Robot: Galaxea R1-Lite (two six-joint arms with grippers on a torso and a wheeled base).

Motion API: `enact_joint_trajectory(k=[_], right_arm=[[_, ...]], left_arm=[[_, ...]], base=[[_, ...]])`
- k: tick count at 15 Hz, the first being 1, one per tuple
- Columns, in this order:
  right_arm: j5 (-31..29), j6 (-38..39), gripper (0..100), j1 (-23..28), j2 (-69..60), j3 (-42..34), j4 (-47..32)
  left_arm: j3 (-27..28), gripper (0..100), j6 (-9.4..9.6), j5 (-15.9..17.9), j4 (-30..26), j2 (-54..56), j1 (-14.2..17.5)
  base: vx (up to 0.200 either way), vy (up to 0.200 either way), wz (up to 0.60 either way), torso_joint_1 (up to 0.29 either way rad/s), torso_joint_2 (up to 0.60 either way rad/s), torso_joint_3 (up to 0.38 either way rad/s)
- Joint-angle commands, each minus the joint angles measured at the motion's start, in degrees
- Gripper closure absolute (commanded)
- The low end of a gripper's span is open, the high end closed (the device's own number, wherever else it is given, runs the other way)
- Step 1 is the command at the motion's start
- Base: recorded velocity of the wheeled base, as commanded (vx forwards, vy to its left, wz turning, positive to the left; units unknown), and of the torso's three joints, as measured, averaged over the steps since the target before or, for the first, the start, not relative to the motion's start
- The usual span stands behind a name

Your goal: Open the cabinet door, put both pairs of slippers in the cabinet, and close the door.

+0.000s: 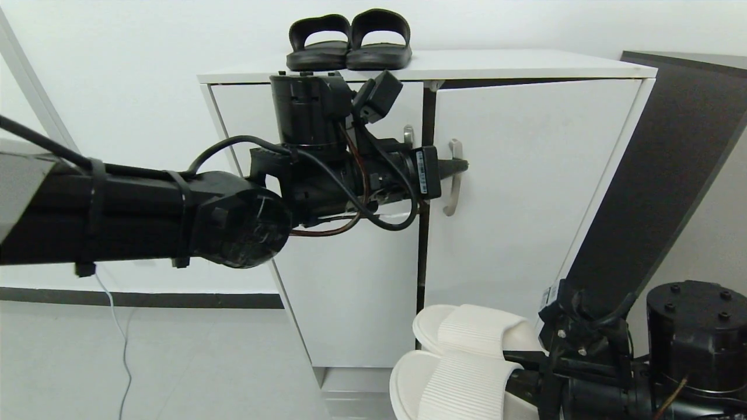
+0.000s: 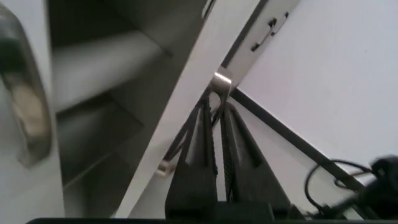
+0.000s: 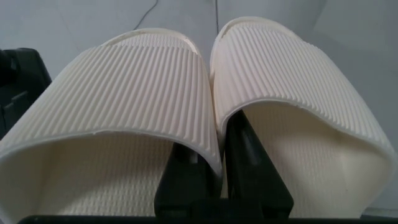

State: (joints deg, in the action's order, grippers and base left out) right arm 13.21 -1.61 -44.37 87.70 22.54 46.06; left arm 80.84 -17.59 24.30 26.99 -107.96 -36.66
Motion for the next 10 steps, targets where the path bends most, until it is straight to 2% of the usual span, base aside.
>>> enact_joint_trajectory(k=[1, 5, 6, 8, 10], right_arm=[[0.4, -0.1, 100, -0.5, -0.8, -0.8, 0.0], [1.8, -0.1, 100, -1.2, -0.8, -1.3, 0.1], [1.8, -0.1, 100, -1.2, -0.6, -1.4, 0.0], [1.8, -0.1, 100, -1.2, -0.6, -1.4, 0.1], [1.8, -0.1, 100, -1.2, -0.7, -1.4, 0.1]], left_arm=[[-2.7, 100, 0.01, 0.0, 0.0, 4.2, -0.8], [-5.7, 100, 0.1, -0.1, -0.1, 8.1, -3.3], [-7.6, 100, 0.63, -0.2, 0.0, 9.8, -4.7], [-10.3, 100, 2.12, -2.7, 0.0, 12.2, -6.7], [-12.8, 100, 2.74, -3.5, 0.1, 14.8, -7.5]], base=[[0.0, 0.0, 0.0, 0.0, 0.0, 0.0], [0.0, 0.0, 0.0, 0.0, 0.0, 0.0], [0.0, 0.0, 0.0, 0.0, 0.0, 0.0], [0.0, 0.0, 0.0, 0.0, 0.0, 0.0], [0.0, 0.0, 0.0, 0.0, 0.0, 0.0]])
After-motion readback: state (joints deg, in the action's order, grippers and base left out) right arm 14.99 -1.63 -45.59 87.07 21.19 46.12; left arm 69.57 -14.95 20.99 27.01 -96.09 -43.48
